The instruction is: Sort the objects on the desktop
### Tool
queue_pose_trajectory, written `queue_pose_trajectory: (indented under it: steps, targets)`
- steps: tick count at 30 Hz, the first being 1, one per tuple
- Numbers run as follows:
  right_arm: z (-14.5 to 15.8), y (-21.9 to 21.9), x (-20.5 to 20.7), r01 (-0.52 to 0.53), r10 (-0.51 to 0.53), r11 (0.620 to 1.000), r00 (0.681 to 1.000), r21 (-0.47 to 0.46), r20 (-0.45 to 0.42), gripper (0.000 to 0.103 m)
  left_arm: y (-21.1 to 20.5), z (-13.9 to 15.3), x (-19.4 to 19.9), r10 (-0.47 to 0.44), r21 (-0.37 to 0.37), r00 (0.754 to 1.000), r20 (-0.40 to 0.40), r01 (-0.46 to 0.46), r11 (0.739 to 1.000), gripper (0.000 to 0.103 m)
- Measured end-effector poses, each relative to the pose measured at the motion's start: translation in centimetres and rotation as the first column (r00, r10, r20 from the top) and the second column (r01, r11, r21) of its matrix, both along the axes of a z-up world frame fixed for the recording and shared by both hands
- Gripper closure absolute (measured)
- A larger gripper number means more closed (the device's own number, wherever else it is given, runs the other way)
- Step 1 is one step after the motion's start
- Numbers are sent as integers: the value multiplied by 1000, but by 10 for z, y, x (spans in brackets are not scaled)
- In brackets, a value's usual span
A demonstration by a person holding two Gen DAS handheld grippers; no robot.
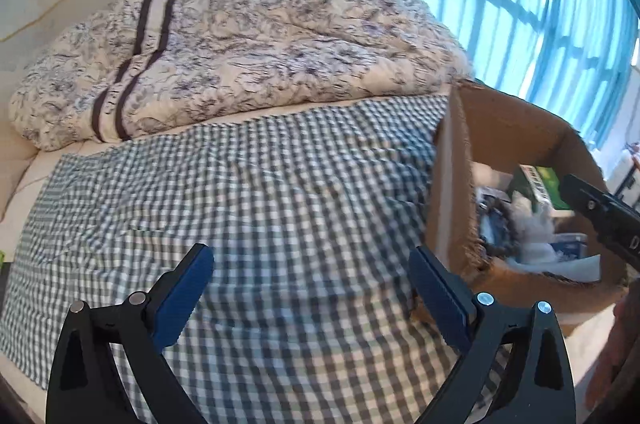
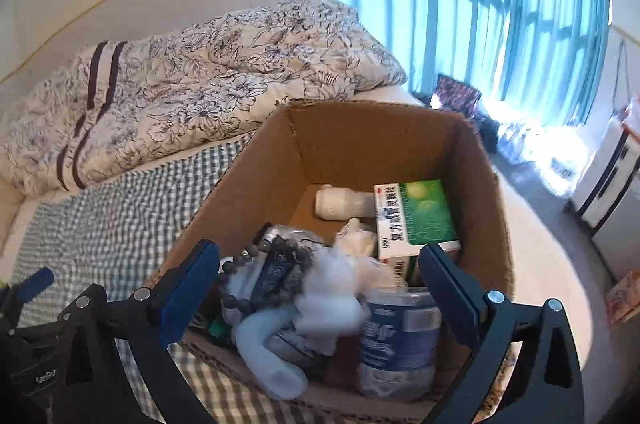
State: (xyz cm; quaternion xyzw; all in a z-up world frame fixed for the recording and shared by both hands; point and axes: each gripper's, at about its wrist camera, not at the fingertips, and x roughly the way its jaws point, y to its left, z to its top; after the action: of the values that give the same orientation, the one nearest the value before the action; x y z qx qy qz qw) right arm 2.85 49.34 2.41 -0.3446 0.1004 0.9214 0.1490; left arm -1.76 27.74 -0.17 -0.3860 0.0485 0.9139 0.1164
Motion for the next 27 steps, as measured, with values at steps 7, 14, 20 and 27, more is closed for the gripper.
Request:
queue_pose_trajectory:
  steps: [7,14,20,27]
  targets:
    - [-3,-17,17,-51,52,998,999,-27,15,3,-16,7,7,62,1,998,-32,-62,998,0]
    - [2,-48,34,-87,80,990,995,114,63,3,-20,21,20,78,10,995,-66,-77,997,0]
    - [-3,-53,40,-104,97,988,993,114,66,3,-16,13,25,76,-6,996,-51,-76,997,0]
    - [-6,-51,47,-100,92,989,993,111,73,3,-4,10,29,58,-21,997,-46,-59,998,0]
